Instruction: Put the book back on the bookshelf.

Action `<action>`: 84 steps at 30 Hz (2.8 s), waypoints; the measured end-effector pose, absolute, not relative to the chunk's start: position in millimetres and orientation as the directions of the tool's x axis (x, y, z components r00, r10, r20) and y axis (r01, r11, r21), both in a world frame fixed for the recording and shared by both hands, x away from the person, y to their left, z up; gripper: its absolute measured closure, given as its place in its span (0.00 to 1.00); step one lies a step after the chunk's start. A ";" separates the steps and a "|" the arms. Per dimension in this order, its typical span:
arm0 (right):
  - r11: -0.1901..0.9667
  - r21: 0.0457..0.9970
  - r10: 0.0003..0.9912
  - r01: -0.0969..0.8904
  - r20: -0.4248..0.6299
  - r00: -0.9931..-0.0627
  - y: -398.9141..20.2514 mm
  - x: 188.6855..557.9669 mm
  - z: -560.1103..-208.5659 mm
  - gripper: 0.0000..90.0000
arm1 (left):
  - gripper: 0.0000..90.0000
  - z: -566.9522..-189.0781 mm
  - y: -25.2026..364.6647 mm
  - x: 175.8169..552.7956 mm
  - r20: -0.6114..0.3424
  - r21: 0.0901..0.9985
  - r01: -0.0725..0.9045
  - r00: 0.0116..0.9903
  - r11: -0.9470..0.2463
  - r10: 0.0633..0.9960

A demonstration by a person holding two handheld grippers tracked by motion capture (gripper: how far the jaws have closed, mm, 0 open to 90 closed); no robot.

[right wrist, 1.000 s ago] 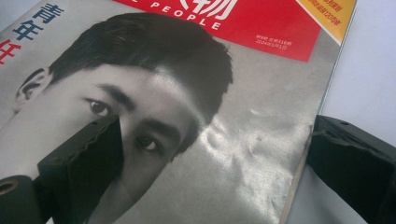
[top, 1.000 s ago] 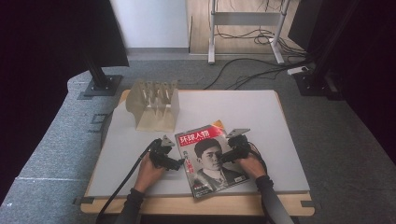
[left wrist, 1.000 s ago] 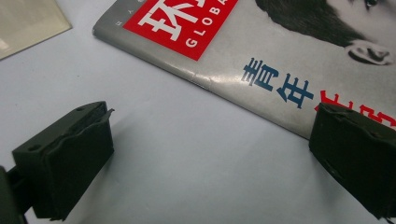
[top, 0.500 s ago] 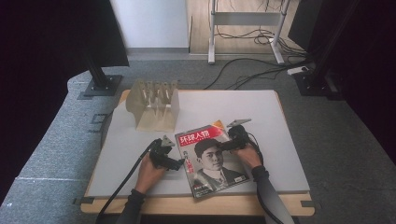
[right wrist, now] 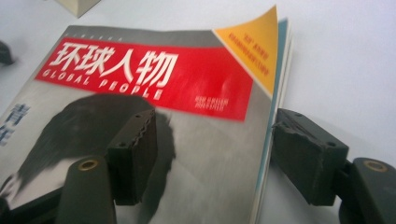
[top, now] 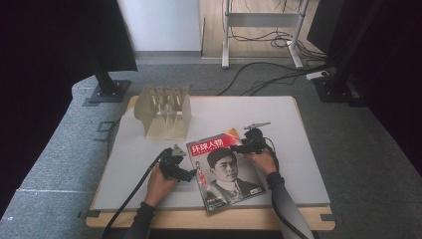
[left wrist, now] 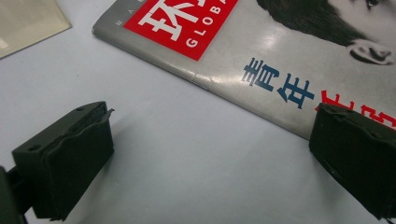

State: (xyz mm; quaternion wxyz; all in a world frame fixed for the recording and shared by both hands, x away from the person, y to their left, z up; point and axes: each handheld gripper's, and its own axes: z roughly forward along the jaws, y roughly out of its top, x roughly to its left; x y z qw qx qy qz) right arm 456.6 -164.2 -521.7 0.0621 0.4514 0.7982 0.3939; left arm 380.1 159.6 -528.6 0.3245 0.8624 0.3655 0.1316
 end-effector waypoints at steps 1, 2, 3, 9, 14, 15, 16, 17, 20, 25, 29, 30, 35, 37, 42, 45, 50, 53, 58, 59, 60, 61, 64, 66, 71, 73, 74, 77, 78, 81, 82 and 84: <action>0.287 0.682 0.766 0.673 0.258 -0.588 -166.0 454.4 -521.3 0.37 | 0.00 -528.6 159.6 380.1 -0.011 0.656 0.545 0.698 -0.522 0.716; 0.290 0.677 0.762 0.677 0.265 -0.591 -167.9 452.0 -520.8 0.38 | 0.00 -528.6 159.6 380.1 -0.010 0.656 0.545 0.698 -0.522 0.716; 0.288 0.674 0.756 0.680 0.276 -0.594 -169.7 449.7 -520.4 0.41 | 0.00 -528.6 159.6 380.2 -0.011 0.656 0.545 0.698 -0.522 0.716; 0.299 0.668 0.732 0.681 0.298 -0.613 -173.2 448.7 -518.5 0.46 | 0.00 -528.6 159.5 380.3 -0.011 0.656 0.547 0.697 -0.521 0.717; 0.313 0.681 0.738 0.662 0.265 -0.621 -165.0 463.3 -513.9 0.50 | 0.00 -528.6 159.4 380.4 -0.012 0.655 0.548 0.696 -0.520 0.718; 0.315 0.683 0.737 0.659 0.261 -0.623 -163.6 465.2 -512.8 0.52 | 0.00 -528.6 159.4 380.4 -0.012 0.655 0.548 0.696 -0.520 0.718; 0.315 0.687 0.737 0.655 0.258 -0.625 -161.9 466.7 -511.8 0.53 | 0.00 -528.7 159.3 380.4 -0.012 0.656 0.548 0.696 -0.520 0.718; 0.317 0.690 0.734 0.650 0.255 -0.629 -160.5 467.7 -511.0 0.54 | 0.00 -528.7 159.3 380.4 -0.012 0.655 0.548 0.696 -0.520 0.718; 0.325 0.707 0.730 0.628 0.235 -0.642 -156.2 466.3 -507.6 0.58 | 0.00 -528.7 159.3 380.4 -0.011 0.656 0.548 0.696 -0.520 0.718; 0.405 0.725 0.725 0.557 0.116 -0.678 -150.2 457.2 -499.5 0.76 | 0.00 -528.7 159.3 380.4 -0.011 0.656 0.548 0.695 -0.520 0.718; 0.463 0.703 0.722 0.540 0.054 -0.690 -143.0 452.9 -496.1 0.80 | 0.00 -528.7 159.3 380.3 -0.011 0.656 0.548 0.696 -0.520 0.718; 0.482 0.697 0.719 0.531 0.032 -0.695 -140.1 450.9 -494.9 0.82 | 0.00 -528.7 159.3 380.3 -0.011 0.656 0.547 0.696 -0.520 0.718; 0.538 0.683 0.714 0.494 -0.059 -0.697 -128.9 440.0 -482.2 0.95 | 0.00 -528.7 159.2 379.9 -0.010 0.656 0.547 0.695 -0.520 0.719; 0.541 0.684 0.710 0.489 -0.061 -0.701 -128.1 438.5 -479.7 0.95 | 0.00 -528.7 159.2 379.9 -0.012 0.656 0.548 0.695 -0.518 0.719; 0.531 0.701 0.698 0.476 -0.044 -0.715 -128.5 434.1 -467.2 0.95 | 0.00 -528.3 159.5 379.9 -0.007 0.653 0.546 0.698 -0.525 0.716; 0.521 0.720 0.684 0.458 -0.031 -0.729 -128.7 428.4 -456.8 0.95 | 0.00 -528.3 159.7 380.1 -0.010 0.653 0.547 0.698 -0.523 0.716; 0.521 0.741 0.658 0.424 -0.032 -0.752 -127.3 421.5 -443.3 0.96 | 0.00 -527.5 160.1 379.9 -0.011 0.650 0.549 0.698 -0.525 0.716; 0.515 0.752 0.647 0.412 -0.025 -0.762 -126.7 417.2 -435.5 0.96 | 0.01 -526.2 160.9 380.0 -0.019 0.647 0.554 0.698 -0.524 0.716; 0.520 0.768 0.625 0.375 -0.044 -0.779 -123.5 409.3 -422.6 0.96 | 0.03 -521.8 162.9 381.9 -0.076 0.652 0.570 0.705 -0.500 0.706; 0.520 0.768 0.625 0.375 -0.044 -0.779 -123.5 409.3 -422.6 0.96 | 0.03 -521.8 162.9 381.9 -0.076 0.652 0.570 0.705 -0.500 0.706; 0.523 0.773 0.618 0.358 -0.055 -0.784 -122.0 406.1 -416.8 0.96 | 0.03 -519.8 162.5 383.1 -0.102 0.665 0.570 0.709 -0.482 0.698; 0.524 0.776 0.615 0.350 -0.061 -0.786 -121.4 404.5 -413.8 0.96 | 0.03 -518.9 161.5 384.0 -0.115 0.668 0.571 0.712 -0.476 0.692; 0.526 0.784 0.607 0.329 -0.076 -0.791 -120.3 399.4 -404.9 0.96 | 0.03 -516.3 155.9 386.8 -0.119 0.671 0.564 0.723 -0.482 0.681; 0.526 0.787 0.605 0.323 -0.080 -0.792 -120.5 398.0 -402.1 0.96 | 0.03 -515.1 153.9 387.8 -0.115 0.668 0.562 0.726 -0.489 0.678; 0.518 0.802 0.596 0.296 -0.091 -0.798 -122.6 389.6 -388.9 0.96 | 0.02 -511.7 147.2 396.1 -0.155 0.672 0.566 0.738 -0.478 0.657; 0.511 0.809 0.595 0.291 -0.088 -0.799 -124.2 387.9 -385.4 0.96 | 0.02 -511.4 145.7 399.1 -0.183 0.672 0.571 0.745 -0.471 0.642; 0.511 0.809 0.595 0.291 -0.088 -0.799 -124.2 387.9 -385.4 0.96 | 0.02 -511.4 145.7 399.1 -0.183 0.672 0.571 0.745 -0.471 0.642; 0.506 0.815 0.590 0.282 -0.089 -0.803 -126.2 385.5 -380.7 0.96 | 0.02 -509.6 142.1 402.6 -0.202 0.671 0.572 0.753 -0.472 0.626; 0.502 0.818 0.591 0.280 -0.088 -0.802 -126.6 384.5 -379.2 0.96 | 0.02 -508.6 140.9 403.6 -0.207 0.667 0.571 0.759 -0.478 0.618; 0.490 0.829 0.583 0.270 -0.081 -0.808 -129.1 381.9 -374.0 0.96 | 0.04 -502.6 133.9 402.9 -0.206 0.678 0.548 0.782 -0.490 0.588; 0.487 0.832 0.582 0.268 -0.080 -0.809 -129.6 381.7 -373.1 0.96 | 0.05 -500.5 132.9 402.7 -0.206 0.680 0.546 0.783 -0.490 0.587; 0.487 0.833 0.579 0.264 -0.081 -0.811 -130.0 381.5 -372.4 0.96 | 0.05 -498.6 131.8 402.5 -0.199 0.679 0.545 0.782 -0.492 0.591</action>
